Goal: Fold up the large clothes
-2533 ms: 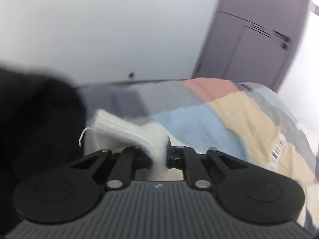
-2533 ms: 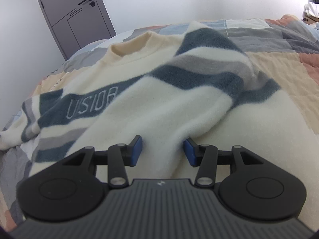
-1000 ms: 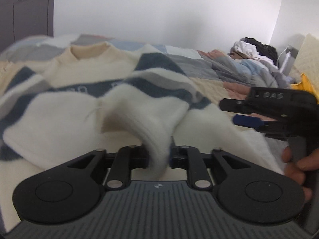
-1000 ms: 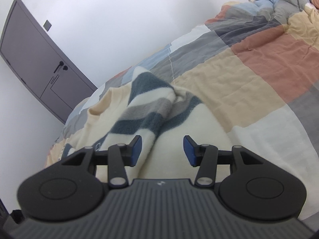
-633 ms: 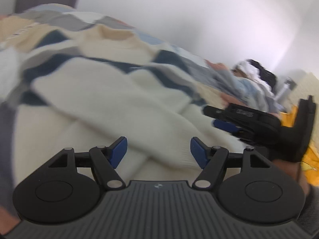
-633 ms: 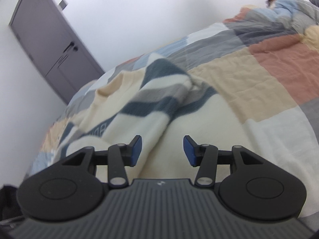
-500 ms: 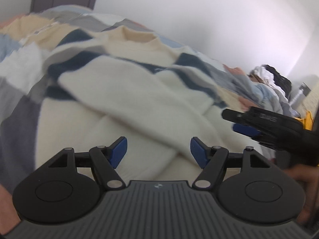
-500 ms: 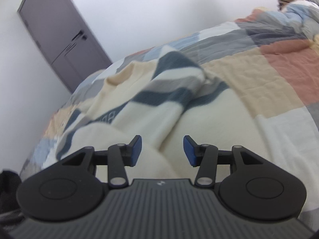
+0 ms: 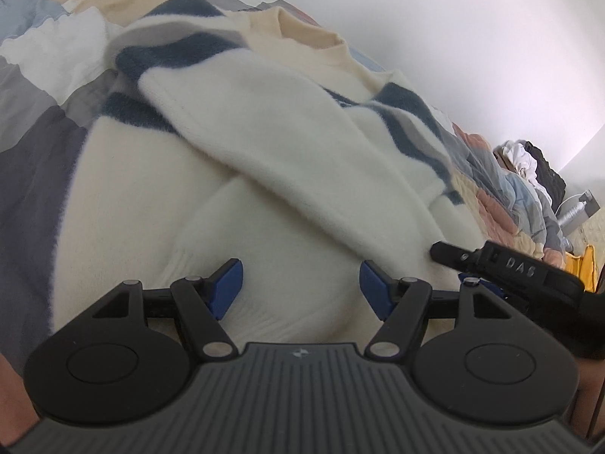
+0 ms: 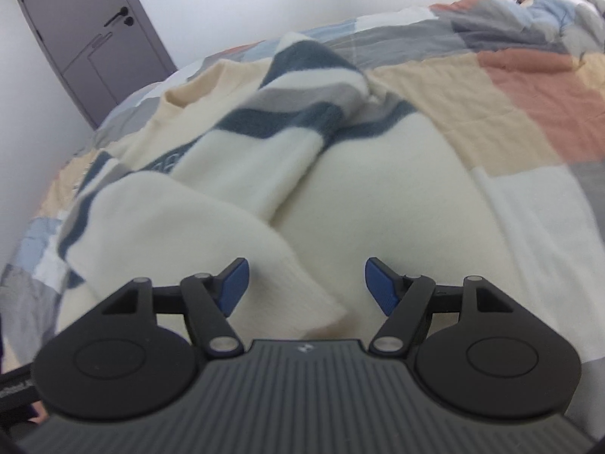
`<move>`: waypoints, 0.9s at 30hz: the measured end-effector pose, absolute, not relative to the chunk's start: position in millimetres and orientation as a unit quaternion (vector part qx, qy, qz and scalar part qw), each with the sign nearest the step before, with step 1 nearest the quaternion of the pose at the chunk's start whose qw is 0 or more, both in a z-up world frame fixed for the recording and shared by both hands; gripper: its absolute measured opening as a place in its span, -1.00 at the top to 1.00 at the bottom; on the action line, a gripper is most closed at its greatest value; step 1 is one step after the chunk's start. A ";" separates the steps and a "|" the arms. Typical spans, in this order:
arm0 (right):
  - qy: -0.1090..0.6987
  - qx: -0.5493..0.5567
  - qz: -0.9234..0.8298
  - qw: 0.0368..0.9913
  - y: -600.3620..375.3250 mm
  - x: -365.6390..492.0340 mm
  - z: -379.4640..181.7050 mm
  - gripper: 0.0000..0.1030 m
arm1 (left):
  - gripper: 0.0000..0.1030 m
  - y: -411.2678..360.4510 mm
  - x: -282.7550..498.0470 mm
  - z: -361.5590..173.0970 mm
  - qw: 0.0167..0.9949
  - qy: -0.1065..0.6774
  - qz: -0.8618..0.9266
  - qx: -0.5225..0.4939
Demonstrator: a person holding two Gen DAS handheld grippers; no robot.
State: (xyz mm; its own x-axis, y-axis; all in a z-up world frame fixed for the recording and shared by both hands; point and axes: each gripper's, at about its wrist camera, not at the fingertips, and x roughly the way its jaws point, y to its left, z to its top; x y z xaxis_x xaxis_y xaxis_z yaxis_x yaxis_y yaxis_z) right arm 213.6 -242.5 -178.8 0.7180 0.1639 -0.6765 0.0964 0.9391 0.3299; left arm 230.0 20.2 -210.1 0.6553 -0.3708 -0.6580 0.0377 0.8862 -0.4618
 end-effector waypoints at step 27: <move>0.360 0.163 -0.064 0.916 -270.1 191.9 -158.0 -0.10 | -0.42 139.1 191.6 -186.3 0.841 0.388 0.026 -0.377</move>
